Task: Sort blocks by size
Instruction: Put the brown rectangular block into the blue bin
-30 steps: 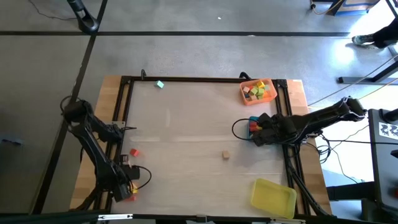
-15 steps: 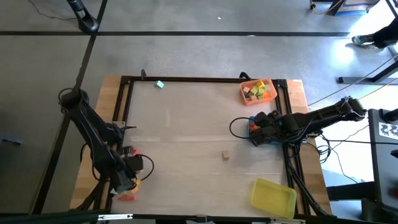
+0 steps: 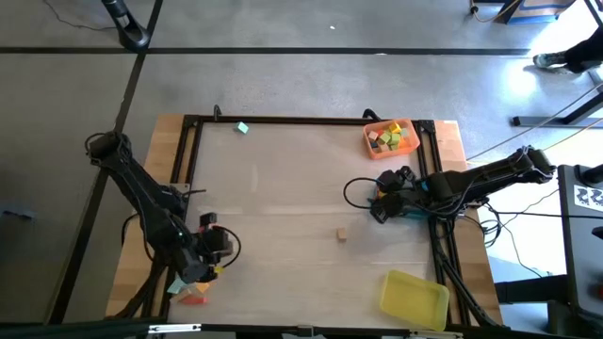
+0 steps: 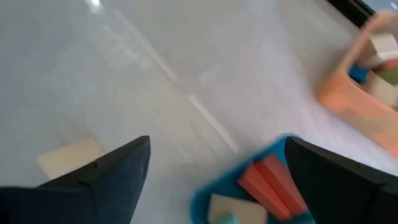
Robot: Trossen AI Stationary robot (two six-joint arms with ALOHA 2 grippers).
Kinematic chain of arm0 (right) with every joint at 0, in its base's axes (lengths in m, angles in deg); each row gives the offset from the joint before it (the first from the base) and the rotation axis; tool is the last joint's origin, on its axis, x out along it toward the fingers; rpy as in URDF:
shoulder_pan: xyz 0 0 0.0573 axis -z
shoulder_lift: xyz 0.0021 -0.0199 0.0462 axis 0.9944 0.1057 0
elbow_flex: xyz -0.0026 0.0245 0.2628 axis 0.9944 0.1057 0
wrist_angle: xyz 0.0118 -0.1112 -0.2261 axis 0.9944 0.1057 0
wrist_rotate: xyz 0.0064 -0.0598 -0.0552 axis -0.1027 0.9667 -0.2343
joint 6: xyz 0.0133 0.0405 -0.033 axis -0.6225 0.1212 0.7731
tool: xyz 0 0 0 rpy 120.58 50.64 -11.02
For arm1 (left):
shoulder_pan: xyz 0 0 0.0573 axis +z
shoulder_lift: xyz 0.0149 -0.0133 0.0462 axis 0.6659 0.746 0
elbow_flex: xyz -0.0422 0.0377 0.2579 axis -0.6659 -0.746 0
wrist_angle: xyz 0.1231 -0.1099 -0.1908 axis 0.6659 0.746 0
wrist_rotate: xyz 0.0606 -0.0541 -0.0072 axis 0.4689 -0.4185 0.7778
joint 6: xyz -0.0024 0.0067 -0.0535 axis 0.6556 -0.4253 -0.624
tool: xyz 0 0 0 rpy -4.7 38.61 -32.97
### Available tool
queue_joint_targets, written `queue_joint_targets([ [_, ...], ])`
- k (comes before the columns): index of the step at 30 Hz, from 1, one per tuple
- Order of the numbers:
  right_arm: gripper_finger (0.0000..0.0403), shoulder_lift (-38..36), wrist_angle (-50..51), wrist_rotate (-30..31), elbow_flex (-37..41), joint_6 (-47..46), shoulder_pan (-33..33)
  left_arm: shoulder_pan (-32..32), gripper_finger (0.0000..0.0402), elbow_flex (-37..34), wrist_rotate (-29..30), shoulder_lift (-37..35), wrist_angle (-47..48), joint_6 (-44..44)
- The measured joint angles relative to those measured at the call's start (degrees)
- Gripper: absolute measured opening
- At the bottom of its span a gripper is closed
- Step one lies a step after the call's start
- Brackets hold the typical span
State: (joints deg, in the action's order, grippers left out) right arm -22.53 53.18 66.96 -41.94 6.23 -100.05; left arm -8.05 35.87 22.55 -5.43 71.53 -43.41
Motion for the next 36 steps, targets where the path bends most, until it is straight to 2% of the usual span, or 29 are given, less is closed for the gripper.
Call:
queue_joint_targets([
  [5, 0.0367, 0.0, -7.6, 0.6, 0.2, 5.0, 0.0, 3.6, 0.0118, -0.2, 4.3, 0.0, -5.3, 7.8],
  [11, 0.0367, 0.3, -17.8, 0.7, 0.2, 12.4, -0.1, 9.0, 0.0119, -0.3, 6.4, 0.0, -13.0, 18.8],
  [18, 0.0367, 4.8, -26.5, 0.8, 0.3, 19.7, 0.0, 14.2, 0.0119, -0.3, 7.8, 0.0, -25.3, 34.5],
  [21, 0.0367, 7.3, -33.6, 0.8, 0.3, 24.7, 0.0, 16.5, 0.0114, -0.3, 8.8, 0.0, -28.9, 39.9],
  [30, 0.0367, 16.3, -50.9, -2.2, 0.3, 31.3, 0.0, 22.1, 0.0114, -0.3, 8.8, 3.0, -37.8, 48.1],
  [33, 0.0367, 20.0, -56.0, -2.3, 0.3, 31.5, 0.0, 23.3, 0.0113, -0.3, 8.9, 4.8, -38.1, 48.5],
  [36, 0.0367, 23.1, -60.7, -5.4, 0.3, 31.2, 0.0, 24.5, 0.0112, -0.3, 11.2, 6.7, -38.5, 50.0],
])
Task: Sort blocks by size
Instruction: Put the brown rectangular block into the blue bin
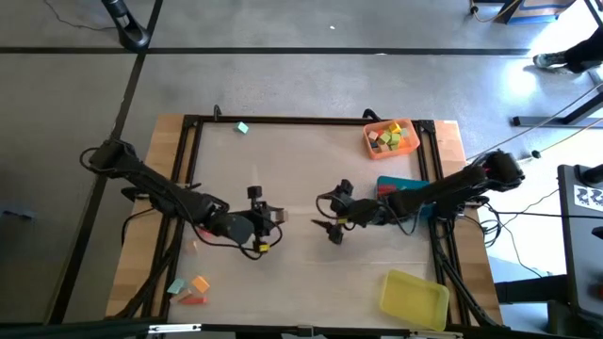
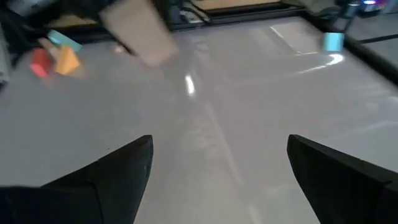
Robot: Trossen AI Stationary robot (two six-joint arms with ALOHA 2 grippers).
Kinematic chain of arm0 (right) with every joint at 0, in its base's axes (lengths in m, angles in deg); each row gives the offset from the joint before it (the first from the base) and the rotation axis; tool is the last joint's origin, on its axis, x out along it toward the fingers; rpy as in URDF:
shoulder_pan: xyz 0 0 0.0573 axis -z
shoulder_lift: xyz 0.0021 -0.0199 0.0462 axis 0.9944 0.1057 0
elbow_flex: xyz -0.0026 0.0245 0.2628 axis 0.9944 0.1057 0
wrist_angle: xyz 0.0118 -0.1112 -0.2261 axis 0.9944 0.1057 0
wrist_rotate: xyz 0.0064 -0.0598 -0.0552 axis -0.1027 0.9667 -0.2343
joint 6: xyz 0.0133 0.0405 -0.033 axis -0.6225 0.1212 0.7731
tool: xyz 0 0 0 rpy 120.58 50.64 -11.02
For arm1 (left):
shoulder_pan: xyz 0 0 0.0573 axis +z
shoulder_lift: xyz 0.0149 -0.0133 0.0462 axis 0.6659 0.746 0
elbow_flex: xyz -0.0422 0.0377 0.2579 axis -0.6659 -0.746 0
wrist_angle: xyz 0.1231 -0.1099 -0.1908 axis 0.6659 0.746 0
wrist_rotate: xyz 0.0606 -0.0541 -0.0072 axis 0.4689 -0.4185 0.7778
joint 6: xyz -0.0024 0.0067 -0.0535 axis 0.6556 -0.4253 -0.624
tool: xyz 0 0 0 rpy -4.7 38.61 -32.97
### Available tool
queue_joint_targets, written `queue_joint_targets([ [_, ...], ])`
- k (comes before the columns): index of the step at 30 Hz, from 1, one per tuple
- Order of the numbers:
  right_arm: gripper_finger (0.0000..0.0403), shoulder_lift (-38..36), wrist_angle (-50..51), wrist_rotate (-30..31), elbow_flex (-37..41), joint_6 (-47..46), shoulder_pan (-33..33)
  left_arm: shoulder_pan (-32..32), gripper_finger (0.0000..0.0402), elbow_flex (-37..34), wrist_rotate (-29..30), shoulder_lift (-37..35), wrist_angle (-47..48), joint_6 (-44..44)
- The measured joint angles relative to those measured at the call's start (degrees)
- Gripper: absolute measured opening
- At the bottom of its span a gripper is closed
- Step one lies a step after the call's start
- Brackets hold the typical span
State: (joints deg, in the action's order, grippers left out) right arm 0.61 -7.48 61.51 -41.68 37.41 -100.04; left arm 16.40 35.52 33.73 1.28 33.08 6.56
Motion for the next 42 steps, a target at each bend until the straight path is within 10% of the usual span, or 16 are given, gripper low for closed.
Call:
queue_joint_targets([
  [10, 0.0367, 8.0, -21.0, -1.3, 0.0, -4.6, 0.1, 2.7, 0.0112, 0.0, 3.7, 6.5, -4.3, 4.5],
  [29, 0.0357, 17.8, -30.4, 2.0, -3.7, -12.9, 3.6, 4.4, 0.0117, 0.0, 5.5, 8.8, -9.5, 9.1],
  [42, 0.0104, 18.1, -29.0, 2.0, -4.2, -12.8, 4.1, 4.0, 0.0119, 0.0, 6.6, 8.8, -9.1, 9.7],
])
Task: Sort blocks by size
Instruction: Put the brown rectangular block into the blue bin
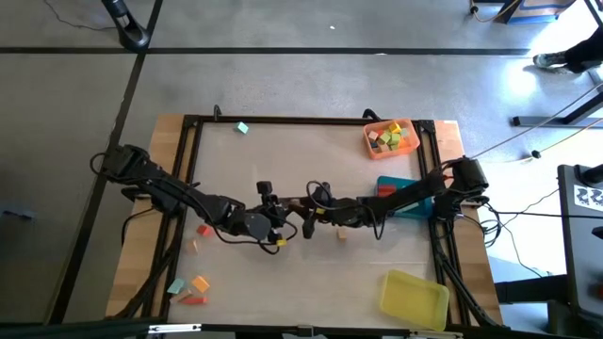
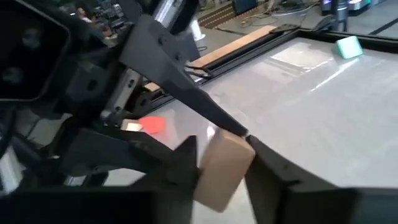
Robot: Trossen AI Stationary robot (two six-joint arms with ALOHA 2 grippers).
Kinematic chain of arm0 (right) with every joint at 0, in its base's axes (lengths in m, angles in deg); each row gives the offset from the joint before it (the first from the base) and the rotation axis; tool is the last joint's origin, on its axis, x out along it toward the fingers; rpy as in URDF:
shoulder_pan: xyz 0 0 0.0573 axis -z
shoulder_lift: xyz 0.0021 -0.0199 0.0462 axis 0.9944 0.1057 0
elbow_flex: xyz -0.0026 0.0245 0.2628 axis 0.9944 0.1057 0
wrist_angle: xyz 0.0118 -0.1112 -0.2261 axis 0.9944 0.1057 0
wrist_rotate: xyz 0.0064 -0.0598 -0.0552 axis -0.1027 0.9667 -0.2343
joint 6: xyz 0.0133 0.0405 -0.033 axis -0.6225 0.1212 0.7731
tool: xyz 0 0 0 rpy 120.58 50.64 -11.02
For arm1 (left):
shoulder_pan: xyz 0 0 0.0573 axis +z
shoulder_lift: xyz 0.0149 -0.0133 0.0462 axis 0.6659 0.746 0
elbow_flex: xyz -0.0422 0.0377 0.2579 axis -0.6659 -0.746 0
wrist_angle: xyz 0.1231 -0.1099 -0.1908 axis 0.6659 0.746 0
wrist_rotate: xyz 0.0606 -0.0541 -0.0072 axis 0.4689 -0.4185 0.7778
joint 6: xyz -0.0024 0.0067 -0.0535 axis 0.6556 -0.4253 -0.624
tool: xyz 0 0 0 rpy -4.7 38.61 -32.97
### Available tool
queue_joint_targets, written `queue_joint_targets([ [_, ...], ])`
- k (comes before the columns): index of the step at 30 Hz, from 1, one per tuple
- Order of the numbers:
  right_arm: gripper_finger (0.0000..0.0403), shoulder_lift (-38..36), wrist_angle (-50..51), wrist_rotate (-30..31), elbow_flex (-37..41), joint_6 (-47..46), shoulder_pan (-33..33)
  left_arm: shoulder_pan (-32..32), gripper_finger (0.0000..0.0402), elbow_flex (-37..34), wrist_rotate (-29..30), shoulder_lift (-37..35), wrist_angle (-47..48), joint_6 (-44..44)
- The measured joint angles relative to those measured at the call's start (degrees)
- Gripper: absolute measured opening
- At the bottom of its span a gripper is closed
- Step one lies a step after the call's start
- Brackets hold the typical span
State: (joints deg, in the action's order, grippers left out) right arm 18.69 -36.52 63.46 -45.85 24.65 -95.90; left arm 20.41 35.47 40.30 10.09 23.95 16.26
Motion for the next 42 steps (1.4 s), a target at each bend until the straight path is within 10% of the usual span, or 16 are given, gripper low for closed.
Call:
queue_joint_targets([
  [19, 0.0057, -4.2, 7.4, 4.5, 0.1, 12.0, 0.0, -3.4, 0.023, 1.1, -5.4, -5.4, 5.9, -4.4],
  [31, 0.0059, -26.3, 46.8, 16.6, 0.0, 10.3, -3.6, -13.8, 0.0233, 1.7, -4.7, -20.2, 36.2, -31.7],
  [42, 0.006, -41.8, 94.1, 17.5, 0.2, -26.0, -10.1, -19.9, 0.0233, 1.6, -5.2, -19.7, 51.3, -54.3],
])
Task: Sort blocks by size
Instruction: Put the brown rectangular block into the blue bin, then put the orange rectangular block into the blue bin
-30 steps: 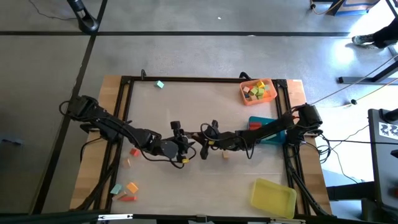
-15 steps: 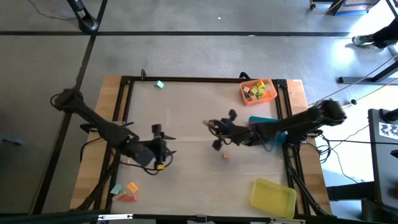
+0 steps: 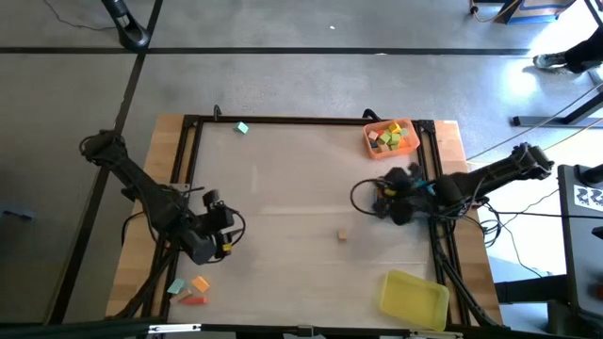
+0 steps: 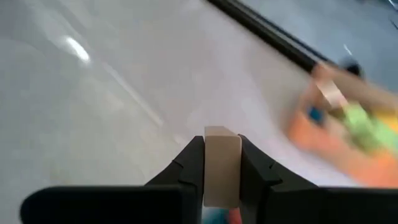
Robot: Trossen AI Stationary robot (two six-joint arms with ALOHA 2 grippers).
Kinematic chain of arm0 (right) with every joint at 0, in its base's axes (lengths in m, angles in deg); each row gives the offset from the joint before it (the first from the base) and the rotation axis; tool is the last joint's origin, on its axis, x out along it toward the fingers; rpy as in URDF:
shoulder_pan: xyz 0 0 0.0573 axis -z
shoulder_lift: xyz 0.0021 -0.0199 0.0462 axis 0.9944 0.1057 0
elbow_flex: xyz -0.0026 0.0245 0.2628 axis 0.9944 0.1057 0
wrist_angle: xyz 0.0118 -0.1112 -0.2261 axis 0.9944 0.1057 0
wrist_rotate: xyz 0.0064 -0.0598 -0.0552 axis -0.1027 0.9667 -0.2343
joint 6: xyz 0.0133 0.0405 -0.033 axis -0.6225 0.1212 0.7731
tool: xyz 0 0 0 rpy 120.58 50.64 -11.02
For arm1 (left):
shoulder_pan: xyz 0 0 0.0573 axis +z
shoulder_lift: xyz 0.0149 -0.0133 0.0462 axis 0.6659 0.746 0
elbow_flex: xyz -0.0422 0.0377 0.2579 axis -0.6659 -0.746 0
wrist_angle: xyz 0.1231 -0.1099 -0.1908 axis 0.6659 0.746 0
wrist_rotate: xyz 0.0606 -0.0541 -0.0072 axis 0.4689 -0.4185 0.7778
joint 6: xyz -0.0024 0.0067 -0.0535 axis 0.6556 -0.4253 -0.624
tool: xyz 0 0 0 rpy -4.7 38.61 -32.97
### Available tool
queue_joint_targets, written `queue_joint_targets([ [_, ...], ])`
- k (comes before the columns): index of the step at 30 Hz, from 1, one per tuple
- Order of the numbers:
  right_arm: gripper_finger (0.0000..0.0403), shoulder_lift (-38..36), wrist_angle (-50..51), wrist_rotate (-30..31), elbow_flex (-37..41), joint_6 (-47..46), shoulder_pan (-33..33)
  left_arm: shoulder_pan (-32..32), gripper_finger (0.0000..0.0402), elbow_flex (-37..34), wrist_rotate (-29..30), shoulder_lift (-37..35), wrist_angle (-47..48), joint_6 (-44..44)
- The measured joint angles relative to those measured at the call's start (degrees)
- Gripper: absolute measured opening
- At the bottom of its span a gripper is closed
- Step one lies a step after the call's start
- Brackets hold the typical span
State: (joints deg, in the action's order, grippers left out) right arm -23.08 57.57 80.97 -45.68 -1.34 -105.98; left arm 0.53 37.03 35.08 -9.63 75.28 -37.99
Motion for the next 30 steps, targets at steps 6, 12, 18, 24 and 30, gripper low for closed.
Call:
queue_joint_targets([
  [6, 0.006, -0.6, 15.1, -0.2, 3.3, -20.9, -4.3, -0.5, 0.0233, 0.0, 0.0, 0.0, 0.2, -1.2],
  [12, 0.006, -0.5, 10.0, -2.0, 13.0, -27.7, -4.2, -0.5, 0.0233, 0.0, 0.0, 0.0, 0.2, -1.5],
  [18, 0.0091, -0.5, 4.5, -4.4, 18.6, -29.0, -4.2, -0.2, 0.0233, 0.0, -3.3, 0.0, 0.2, -0.9],
  [24, 0.0212, -0.8, 5.0, -5.5, 18.8, -28.7, -4.2, -0.6, 0.0227, 0.0, -13.1, 0.1, -0.1, -1.4],
  [30, 0.0306, -0.7, 4.8, -6.7, 18.8, -27.4, -4.2, -3.3, 0.0205, 0.3, -27.0, 0.2, -2.9, -8.9],
])
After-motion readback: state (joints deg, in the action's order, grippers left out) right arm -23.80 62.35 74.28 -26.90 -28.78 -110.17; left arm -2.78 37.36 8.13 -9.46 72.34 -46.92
